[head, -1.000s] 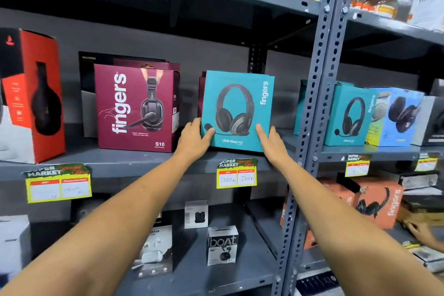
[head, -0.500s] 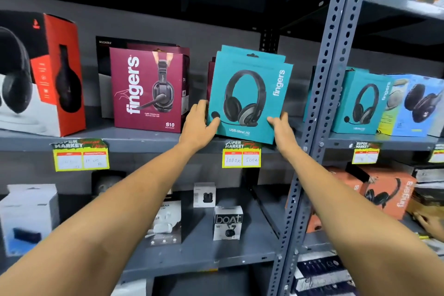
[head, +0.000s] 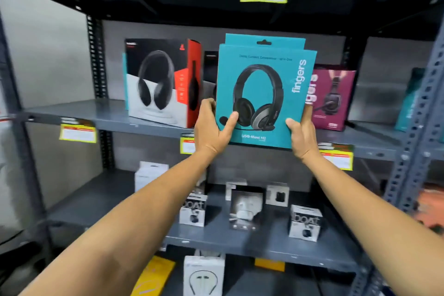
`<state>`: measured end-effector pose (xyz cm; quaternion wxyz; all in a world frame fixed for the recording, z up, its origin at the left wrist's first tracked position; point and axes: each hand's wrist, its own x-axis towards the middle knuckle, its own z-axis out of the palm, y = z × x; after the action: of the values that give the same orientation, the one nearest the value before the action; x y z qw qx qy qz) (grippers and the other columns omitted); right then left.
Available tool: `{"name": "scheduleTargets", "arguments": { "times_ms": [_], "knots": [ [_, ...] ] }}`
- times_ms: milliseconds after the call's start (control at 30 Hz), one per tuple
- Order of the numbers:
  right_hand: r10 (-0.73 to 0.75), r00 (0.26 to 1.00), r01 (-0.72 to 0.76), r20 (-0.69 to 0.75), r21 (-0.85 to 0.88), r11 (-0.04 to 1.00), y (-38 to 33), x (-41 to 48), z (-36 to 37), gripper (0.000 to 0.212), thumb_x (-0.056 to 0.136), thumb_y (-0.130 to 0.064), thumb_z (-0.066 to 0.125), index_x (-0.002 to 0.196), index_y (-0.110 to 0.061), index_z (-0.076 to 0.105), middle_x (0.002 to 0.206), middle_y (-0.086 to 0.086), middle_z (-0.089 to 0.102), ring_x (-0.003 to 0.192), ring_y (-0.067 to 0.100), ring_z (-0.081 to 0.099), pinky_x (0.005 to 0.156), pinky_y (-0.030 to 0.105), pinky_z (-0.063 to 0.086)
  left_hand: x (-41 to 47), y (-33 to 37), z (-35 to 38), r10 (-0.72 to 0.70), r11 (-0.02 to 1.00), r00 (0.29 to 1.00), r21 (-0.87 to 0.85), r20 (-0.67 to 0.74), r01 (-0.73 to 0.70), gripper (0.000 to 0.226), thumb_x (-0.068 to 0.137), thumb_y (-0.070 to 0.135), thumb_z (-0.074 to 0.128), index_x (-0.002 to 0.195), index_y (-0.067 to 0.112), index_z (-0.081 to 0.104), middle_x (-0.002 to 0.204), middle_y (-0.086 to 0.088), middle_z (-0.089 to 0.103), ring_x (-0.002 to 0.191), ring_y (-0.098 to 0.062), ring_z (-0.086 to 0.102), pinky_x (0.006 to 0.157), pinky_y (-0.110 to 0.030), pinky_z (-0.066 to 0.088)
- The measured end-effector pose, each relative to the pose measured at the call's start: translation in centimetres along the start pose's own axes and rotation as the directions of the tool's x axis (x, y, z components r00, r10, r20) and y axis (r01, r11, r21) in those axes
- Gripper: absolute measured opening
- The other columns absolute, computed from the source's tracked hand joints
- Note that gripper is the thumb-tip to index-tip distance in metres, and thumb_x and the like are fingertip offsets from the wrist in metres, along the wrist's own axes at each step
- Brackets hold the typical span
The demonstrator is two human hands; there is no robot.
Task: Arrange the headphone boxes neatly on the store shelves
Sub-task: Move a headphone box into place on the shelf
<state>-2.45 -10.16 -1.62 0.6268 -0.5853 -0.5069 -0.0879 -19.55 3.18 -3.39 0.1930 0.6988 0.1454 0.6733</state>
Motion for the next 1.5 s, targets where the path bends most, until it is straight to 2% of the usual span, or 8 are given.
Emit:
{"name": "scheduleTargets", "arguments": {
  "times_ms": [67, 267, 433, 567, 667, 767, 1267, 1500],
  "knots": [
    [-0.043, 0.999, 0.043, 0.013, 0.021, 0.999, -2.2, -0.4, 4.2, 0.061, 0.071, -0.049, 0.044, 0.119, -0.011, 0.039, 0.109, 0.008, 0.060, 0.091, 0.026, 0.058, 0.072, 0.012, 0.043, 0.8, -1.6, -4.2, 0.001, 0.999, 1.000, 0.044, -0.029, 0.000, 0.046, 0.081, 0.058, 0.054, 0.105, 0.019, 0.043, 0.091, 0.015, 0.052, 0.081, -0.003, 0.055, 0.066, -0.020, 0.043],
    [-0.115, 0.993, 0.113, 0.025, 0.063, 0.992, -8.2, -1.3, 17.1, 0.079, 0.071, -0.054, 0.042, 0.122, 0.006, 0.042, 0.120, 0.024, 0.060, 0.106, 0.040, 0.057, 0.088, 0.043, 0.045, 4.2, -6.9, -16.9, 0.029, 0.987, 0.995, 0.162, -0.093, -0.014, 0.045, 0.083, 0.057, 0.052, 0.105, 0.019, 0.042, 0.094, 0.005, 0.054, 0.080, 0.004, 0.054, 0.066, -0.009, 0.039],
    [-0.237, 0.971, 0.237, 0.000, 0.019, 0.971, -12.6, -1.5, 27.7, 0.049, 0.090, -0.038, 0.049, 0.120, 0.001, 0.055, 0.111, 0.019, 0.068, 0.097, 0.030, 0.062, 0.078, 0.020, 0.040, 8.2, -11.6, -26.7, 0.038, 0.967, 0.991, 0.255, -0.132, -0.003, 0.053, 0.085, 0.058, 0.053, 0.110, 0.012, 0.045, 0.098, 0.004, 0.054, 0.080, 0.001, 0.052, 0.069, -0.010, 0.041],
    [-0.268, 0.962, 0.271, 0.046, -0.066, 0.960, -14.7, -0.8, 35.2, 0.045, 0.094, -0.037, 0.055, 0.125, -0.004, 0.056, 0.094, 0.020, 0.072, 0.080, 0.036, 0.062, 0.065, 0.033, 0.038, 11.2, -16.2, -32.9, 0.027, 0.909, 0.989, 0.414, -0.146, 0.036, 0.052, 0.089, 0.057, 0.048, 0.113, 0.011, 0.052, 0.097, 0.002, 0.049, 0.080, -0.003, 0.041, 0.070, -0.021, 0.034],
    [-0.231, 0.969, 0.238, 0.087, -0.071, 0.969, -15.5, -0.2, 39.4, 0.041, 0.095, -0.033, 0.057, 0.125, -0.005, 0.057, 0.098, 0.020, 0.072, 0.086, 0.037, 0.065, 0.074, 0.043, 0.047, 12.7, -19.4, -36.0, -0.024, 0.907, 0.998, 0.419, -0.064, 0.048, 0.045, 0.091, 0.051, 0.051, 0.109, 0.009, 0.054, 0.097, -0.004, 0.053, 0.086, -0.017, 0.049, 0.072, -0.031, 0.040],
    [-0.183, 0.972, 0.196, 0.147, -0.083, 0.977, -15.9, 0.5, 42.6, 0.038, 0.096, -0.031, 0.055, 0.126, -0.007, 0.056, 0.104, 0.015, 0.072, 0.090, 0.032, 0.066, 0.068, 0.028, 0.043, 14.1, -22.0, -37.3, -0.070, 0.908, 0.996, 0.410, -0.051, 0.085, 0.042, 0.093, 0.042, 0.056, 0.111, 0.003, 0.054, 0.102, -0.014, 0.059, 0.094, -0.029, 0.055, 0.074, -0.032, 0.040],
    [0.129, 0.949, -0.003, 0.289, -0.400, 0.917, -13.1, 2.7, 46.9, 0.033, 0.101, -0.026, 0.046, 0.115, 0.003, 0.051, 0.108, 0.028, 0.063, 0.098, 0.043, 0.057, 0.070, 0.037, 0.039, 15.0, -29.2, -36.9, -0.315, 0.835, 0.940, 0.509, 0.133, 0.208, 0.048, 0.090, 0.044, 0.057, 0.114, 0.003, 0.051, 0.108, -0.016, 0.060, 0.096, -0.027, 0.055, 0.074, -0.035, 0.042],
    [-0.035, 0.974, 0.106, 0.223, -0.314, 0.944, -12.1, -0.1, 42.1, 0.023, 0.094, -0.027, 0.058, 0.089, -0.004, 0.060, 0.081, 0.013, 0.069, 0.076, 0.030, 0.063, 0.071, 0.040, 0.049, 12.5, -28.0, -35.3, -0.131, 0.855, 0.968, 0.470, -0.212, 0.219, 0.032, 0.087, 0.036, 0.063, 0.088, 0.019, 0.037, 0.088, -0.006, 0.047, 0.080, -0.028, 0.048, 0.072, -0.042, 0.037]
  ]
}}
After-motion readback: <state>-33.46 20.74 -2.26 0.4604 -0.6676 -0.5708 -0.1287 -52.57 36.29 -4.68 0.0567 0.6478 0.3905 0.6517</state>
